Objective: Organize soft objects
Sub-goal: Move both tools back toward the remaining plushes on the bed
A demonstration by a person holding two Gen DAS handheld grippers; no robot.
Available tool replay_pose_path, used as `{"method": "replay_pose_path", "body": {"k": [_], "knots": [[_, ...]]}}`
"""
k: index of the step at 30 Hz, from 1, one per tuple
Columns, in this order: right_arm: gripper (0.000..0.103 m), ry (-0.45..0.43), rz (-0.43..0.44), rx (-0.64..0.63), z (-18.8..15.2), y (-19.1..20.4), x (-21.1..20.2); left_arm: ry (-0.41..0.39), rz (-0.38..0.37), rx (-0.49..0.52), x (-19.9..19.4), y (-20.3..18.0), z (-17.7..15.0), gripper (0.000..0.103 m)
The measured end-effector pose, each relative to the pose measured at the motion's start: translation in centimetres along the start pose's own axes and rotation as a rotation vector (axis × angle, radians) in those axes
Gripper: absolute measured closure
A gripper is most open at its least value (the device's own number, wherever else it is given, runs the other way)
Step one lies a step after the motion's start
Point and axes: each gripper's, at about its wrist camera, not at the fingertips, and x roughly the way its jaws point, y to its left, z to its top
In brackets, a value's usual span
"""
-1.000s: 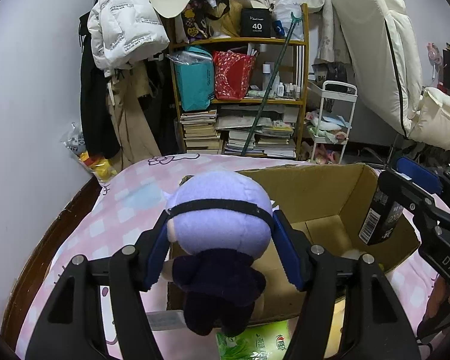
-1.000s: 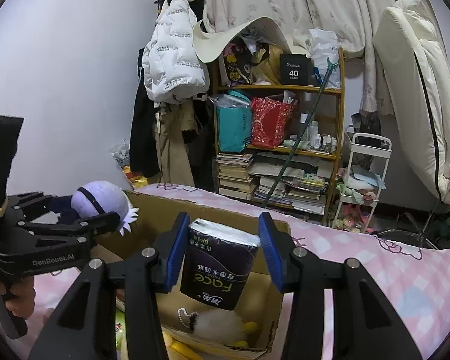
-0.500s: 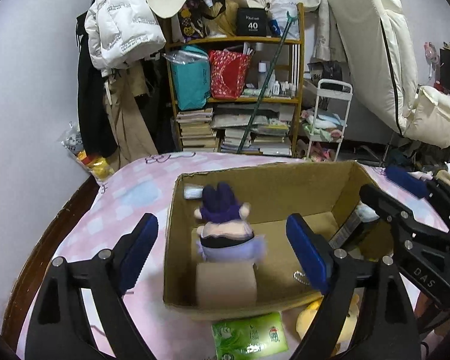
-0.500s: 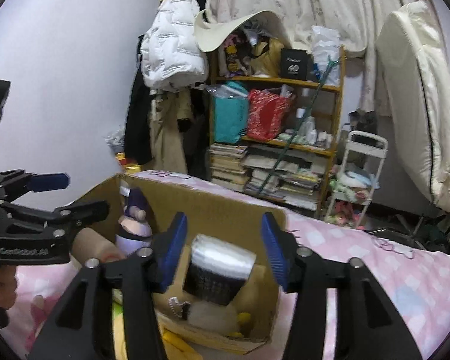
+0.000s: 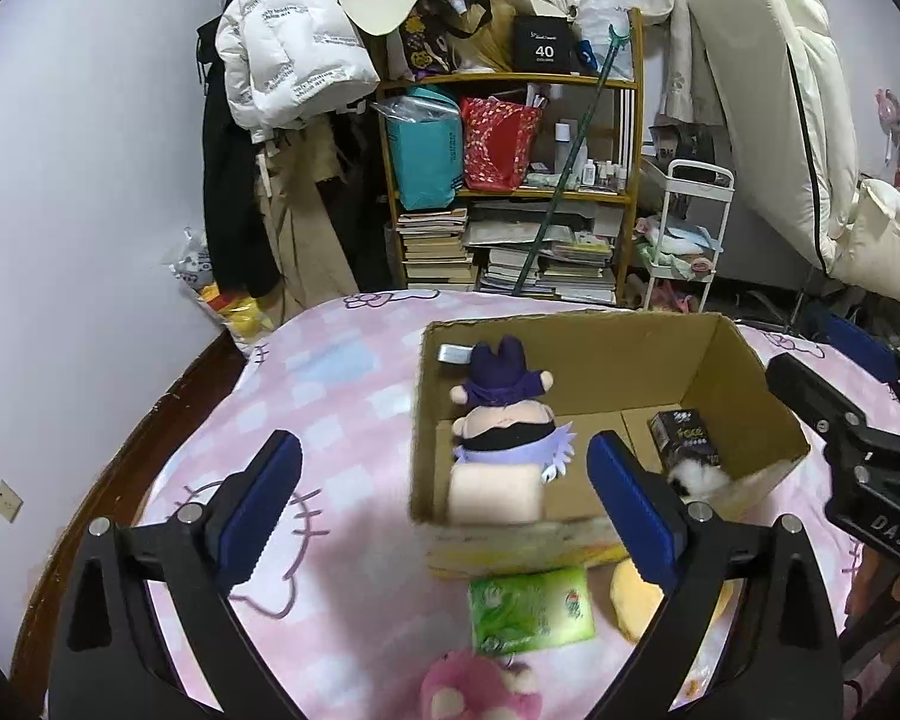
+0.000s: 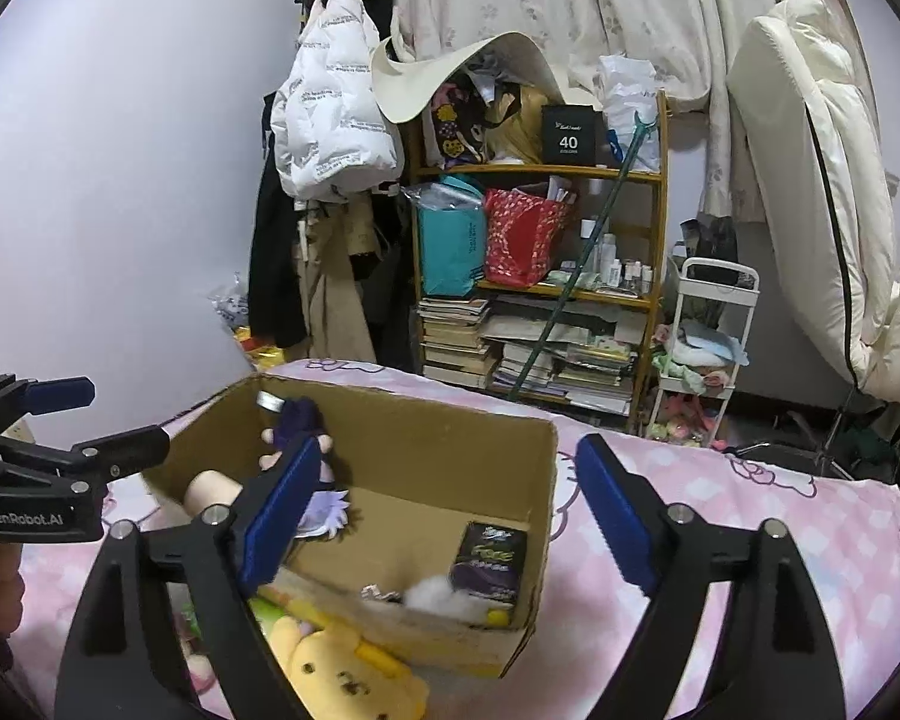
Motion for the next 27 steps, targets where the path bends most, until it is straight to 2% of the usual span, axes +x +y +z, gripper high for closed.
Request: {"method": "replay_pose_path", "body": {"k": [1,6,15,21,25,27], "knots": [[0.003,-0.002,0.001,0.002,0.0,0.0,-0.4,0.006,0.004,-0.003,-0.3,0.2,-0.1,0.008],[0.000,-0.033,0.013,-0.009,0.1,0.4,-3.2,0.034,0.008,-0.039,-2.2,1.5,-0.7,0.008],[0.000,-0.053,0.026,-0.010,-0.1,1.3,-8.1,0.055,0.009,-0.054,-5.7,2.7,-2.6,0.008],[0.000,0.000,0.061,0.028,-1.2,1.8,-9.7,0.082,0.037,-0.043,-7.6,2.7,-4.1,0.008],[0.000,0.039,0.071,0.047,-1.7,2.1,-10.4,0.114,0.086,-0.062,-8.2,3.0,-4.5,0.008],[0.000,0.090,0.081,0.050,-2.1,2.5,-10.1,0.139,0.087,-0.062,-8.0,3.2,-4.7,0.008]]}}
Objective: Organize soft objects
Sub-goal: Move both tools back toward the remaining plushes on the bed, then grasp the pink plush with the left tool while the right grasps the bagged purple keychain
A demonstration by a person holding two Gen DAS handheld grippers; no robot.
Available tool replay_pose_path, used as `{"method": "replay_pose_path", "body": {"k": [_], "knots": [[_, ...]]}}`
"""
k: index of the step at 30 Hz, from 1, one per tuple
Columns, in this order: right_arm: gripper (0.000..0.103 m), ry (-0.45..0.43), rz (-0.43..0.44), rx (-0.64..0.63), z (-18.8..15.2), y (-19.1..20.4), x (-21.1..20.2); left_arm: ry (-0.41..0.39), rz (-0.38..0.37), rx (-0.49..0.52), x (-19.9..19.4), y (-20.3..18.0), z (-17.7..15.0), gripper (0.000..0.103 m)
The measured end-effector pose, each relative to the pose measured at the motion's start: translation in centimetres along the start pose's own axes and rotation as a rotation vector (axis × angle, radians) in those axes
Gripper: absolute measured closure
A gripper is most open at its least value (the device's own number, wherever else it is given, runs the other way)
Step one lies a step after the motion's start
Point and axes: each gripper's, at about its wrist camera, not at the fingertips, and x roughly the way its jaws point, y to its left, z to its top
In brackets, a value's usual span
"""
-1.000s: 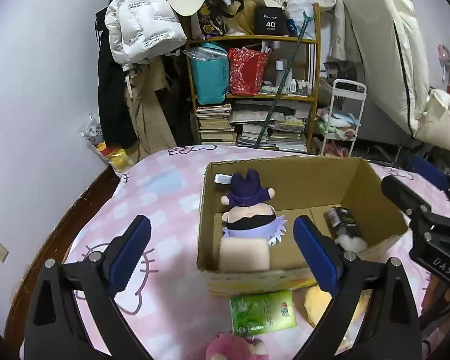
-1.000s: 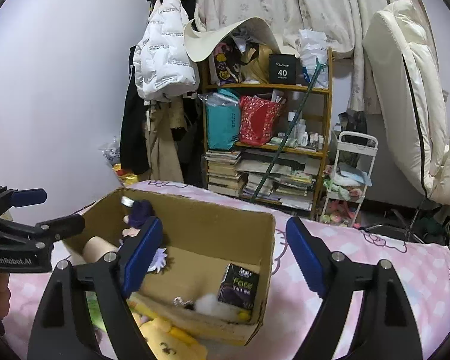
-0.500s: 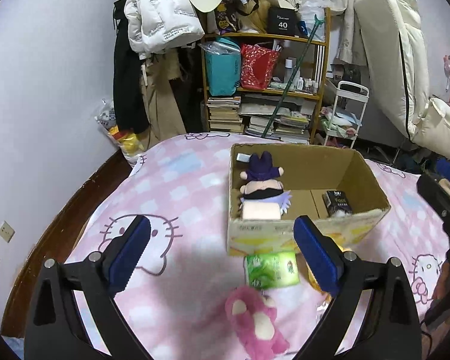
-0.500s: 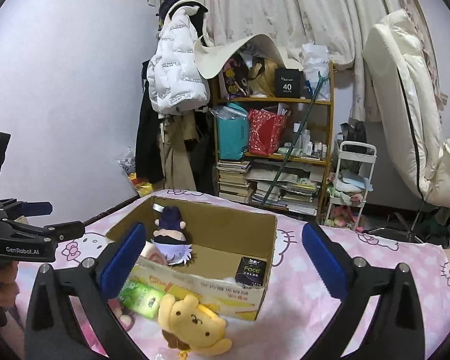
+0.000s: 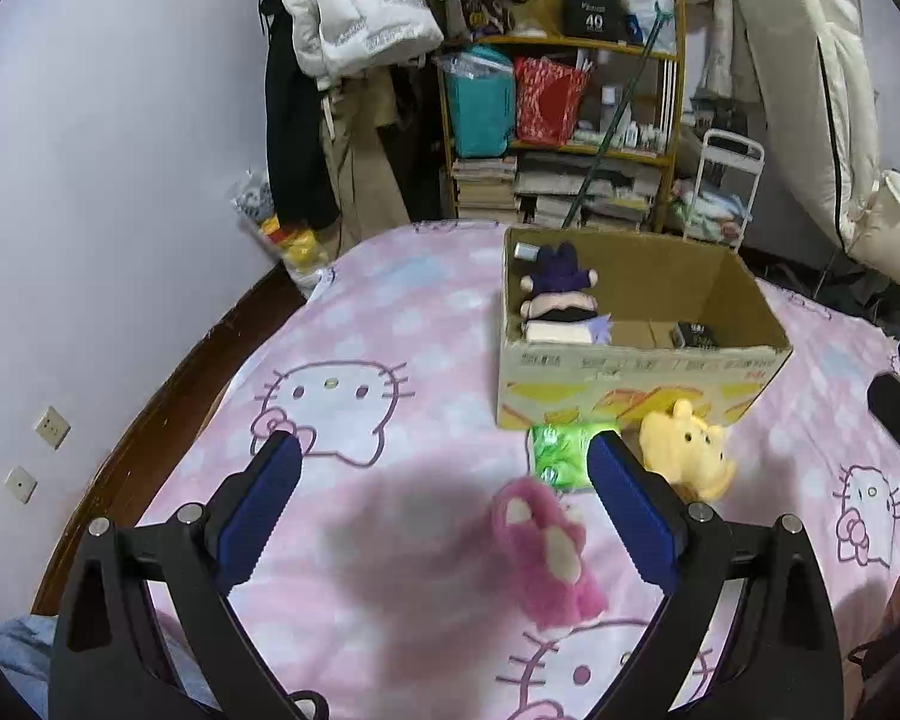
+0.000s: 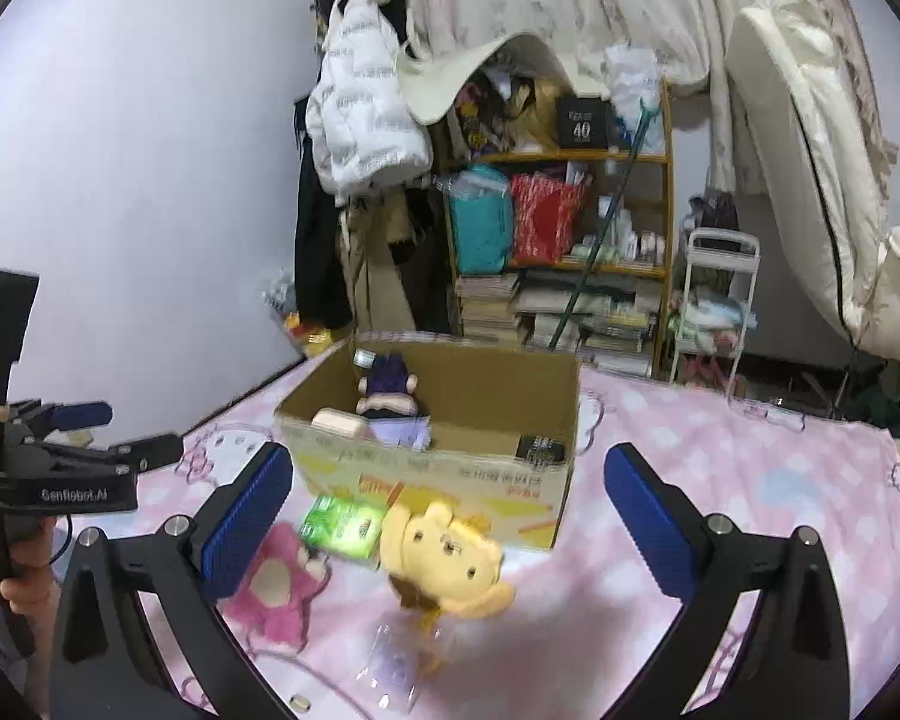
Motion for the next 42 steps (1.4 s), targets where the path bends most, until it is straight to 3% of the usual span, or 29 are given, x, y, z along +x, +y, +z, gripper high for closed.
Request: {"method": "replay_pose_path", "body": {"k": [6,23,42], "knots": [[0.000,0.105,0.015,0.018,-2.1,0.4,1.3,0.050,-0.018,0.000,0.8,0.4,-0.7,0.008],[0.000,0.287,0.017,0.021,-4.9,0.6,5.4,0.209,-0.076,0.050,6.2,-1.8,-1.8,0.008],[0.000,0.515,0.024,0.065,-7.9,-0.1,9.4,0.442,-0.089,0.096,13.0,-3.1,-3.8,0.008]]}}
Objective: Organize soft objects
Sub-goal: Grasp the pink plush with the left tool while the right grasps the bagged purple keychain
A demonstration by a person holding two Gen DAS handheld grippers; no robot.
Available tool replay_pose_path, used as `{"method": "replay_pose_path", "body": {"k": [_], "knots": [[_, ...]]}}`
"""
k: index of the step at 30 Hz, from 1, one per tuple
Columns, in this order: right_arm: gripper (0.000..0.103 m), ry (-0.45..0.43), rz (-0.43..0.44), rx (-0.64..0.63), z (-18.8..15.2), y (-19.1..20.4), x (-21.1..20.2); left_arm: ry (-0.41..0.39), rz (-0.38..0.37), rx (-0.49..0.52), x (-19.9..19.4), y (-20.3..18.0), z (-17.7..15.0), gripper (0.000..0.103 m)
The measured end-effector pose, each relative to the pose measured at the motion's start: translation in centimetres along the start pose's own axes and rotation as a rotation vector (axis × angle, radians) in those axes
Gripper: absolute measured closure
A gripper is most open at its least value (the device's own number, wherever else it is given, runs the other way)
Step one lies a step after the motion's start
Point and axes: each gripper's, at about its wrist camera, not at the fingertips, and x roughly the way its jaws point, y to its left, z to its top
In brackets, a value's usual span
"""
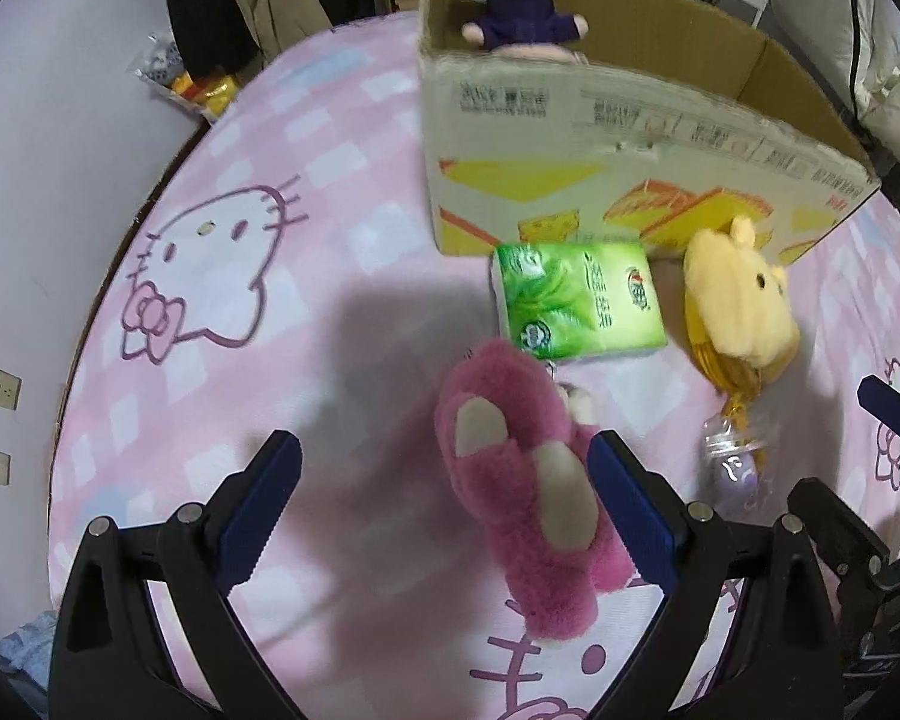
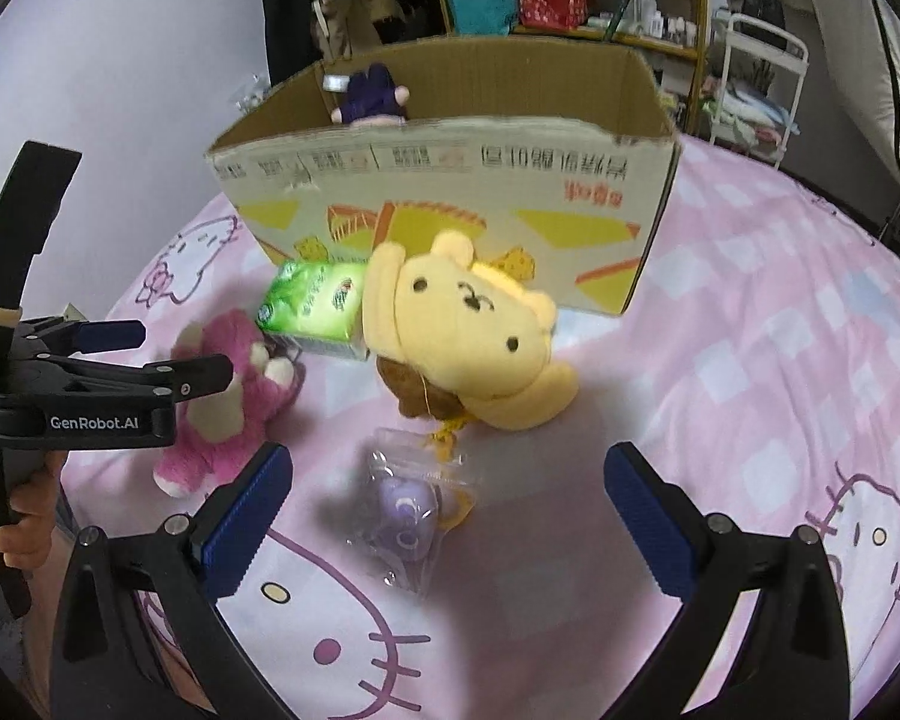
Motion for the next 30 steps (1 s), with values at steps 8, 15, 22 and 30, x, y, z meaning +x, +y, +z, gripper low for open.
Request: {"method": "replay_pose_path", "body": {"k": [8,15,22,30], "knots": [[0.000,0.096,0.005,0.002,-0.5,0.2,2.5,0.051,-0.004,0.044,1.6,-0.8,0.1,0.008],[0.000,0.164,0.003,0.006,-1.0,0.6,4.6,0.087,0.013,0.067,3.2,-1.3,0.1,0.008],[0.000,0.206,-0.022,-0.015,-1.4,1.0,5.8,0.105,0.015,0.049,4.0,-1.2,-0.1,0.008],[0.008,0.219,-0.041,-0.044,-1.5,1.4,6.0,0.114,-0.026,0.059,3.8,-1.6,-0.6,0.032]]}}
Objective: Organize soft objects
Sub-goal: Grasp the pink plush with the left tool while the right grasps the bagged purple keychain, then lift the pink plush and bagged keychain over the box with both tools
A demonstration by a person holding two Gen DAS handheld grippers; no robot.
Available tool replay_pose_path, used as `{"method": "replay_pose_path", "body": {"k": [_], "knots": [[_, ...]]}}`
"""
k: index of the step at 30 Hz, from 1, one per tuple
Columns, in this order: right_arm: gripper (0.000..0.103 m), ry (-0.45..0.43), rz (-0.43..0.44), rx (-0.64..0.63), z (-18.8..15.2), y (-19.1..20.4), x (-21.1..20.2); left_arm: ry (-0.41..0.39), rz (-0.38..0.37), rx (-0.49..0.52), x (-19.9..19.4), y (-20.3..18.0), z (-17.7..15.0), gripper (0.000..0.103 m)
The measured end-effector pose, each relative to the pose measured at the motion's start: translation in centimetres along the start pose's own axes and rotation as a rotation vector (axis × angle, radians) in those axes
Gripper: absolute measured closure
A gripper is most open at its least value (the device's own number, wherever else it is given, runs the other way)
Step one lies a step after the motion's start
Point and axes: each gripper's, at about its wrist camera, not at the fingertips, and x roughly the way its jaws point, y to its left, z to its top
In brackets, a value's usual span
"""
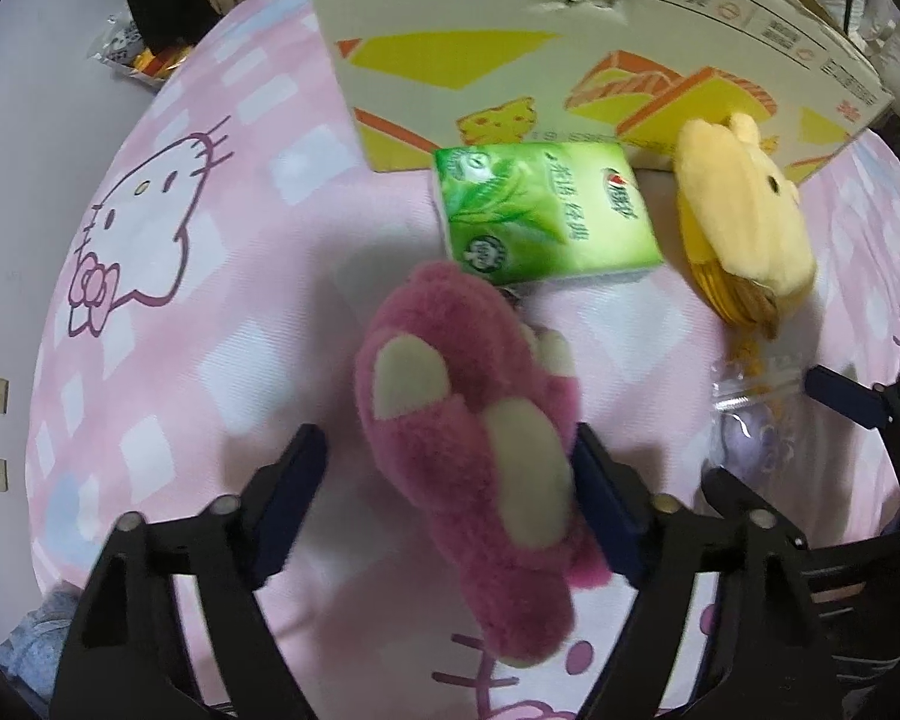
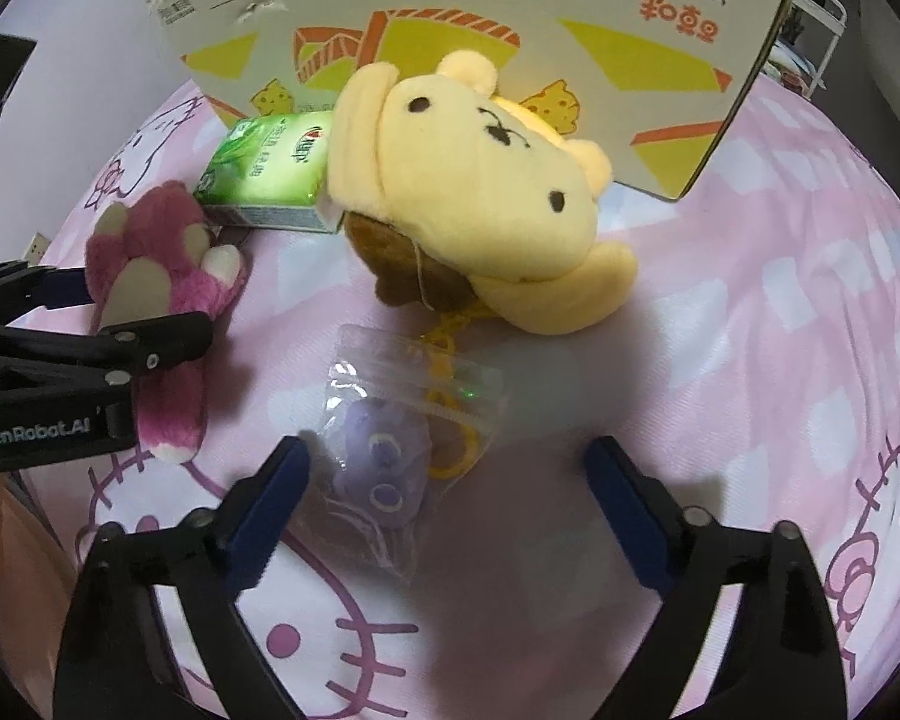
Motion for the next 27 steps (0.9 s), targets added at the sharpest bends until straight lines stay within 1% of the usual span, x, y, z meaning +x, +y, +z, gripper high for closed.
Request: {"method": "replay_pose_path", "body": {"k": [1,3,5,6,8,9,13,16,18,19,20,22,23,27], "knots": [[0.010,-0.002,0.006,-0.003,0.0,0.0,-0.1,0.004,-0.013,0.008,0.0,-0.2,-0.1,0.037],[0.014,-0.002,-0.008,-0.014,-0.1,0.4,-0.1,0.009,-0.040,0.018,0.0,-0.5,-0.3,0.054],[0.016,-0.003,-0.017,-0.017,0.0,0.7,-0.1,0.003,-0.056,0.035,-0.2,-1.0,-0.5,0.061],[0.017,-0.002,-0.022,-0.019,0.0,0.8,0.0,0.001,-0.051,0.039,-0.3,-1.3,-0.5,0.061],[0.024,-0.001,-0.039,-0.021,0.1,1.0,0.1,-0.004,-0.046,0.043,-0.4,-1.4,-0.6,0.062],[0.025,-0.003,-0.045,-0.022,0.1,1.2,0.1,-0.006,-0.047,0.040,-0.4,-1.3,-0.6,0.062],[0.032,-0.014,-0.033,-0.025,0.0,0.8,-0.3,-0.012,-0.035,0.035,-0.6,-1.5,-0.7,0.062],[0.041,-0.021,-0.024,-0.029,-0.1,0.7,-0.7,-0.019,-0.026,0.031,-0.8,-1.8,-0.8,0.062],[0.044,-0.026,-0.025,-0.033,-0.3,0.6,-1.0,-0.028,-0.021,0.022,-1.1,-2.1,-1.3,0.062],[0.051,-0.029,-0.017,-0.031,-0.3,0.5,-1.2,-0.031,-0.019,0.020,-1.2,-2.1,-1.3,0.062],[0.070,-0.034,-0.007,-0.028,-0.4,0.5,-1.3,-0.036,-0.014,0.019,-1.3,-2.1,-1.4,0.063],[0.075,-0.042,-0.006,-0.036,-0.4,0.5,-1.7,-0.053,0.003,0.022,-1.8,-2.1,-1.7,0.063],[0.079,-0.049,-0.005,-0.036,-0.4,0.6,-1.9,-0.061,0.005,0.020,-2.0,-2.4,-1.9,0.063],[0.084,-0.077,-0.005,-0.034,-0.2,0.9,-2.4,-0.097,-0.005,0.020,-3.3,-2.5,-2.5,0.064]]}}
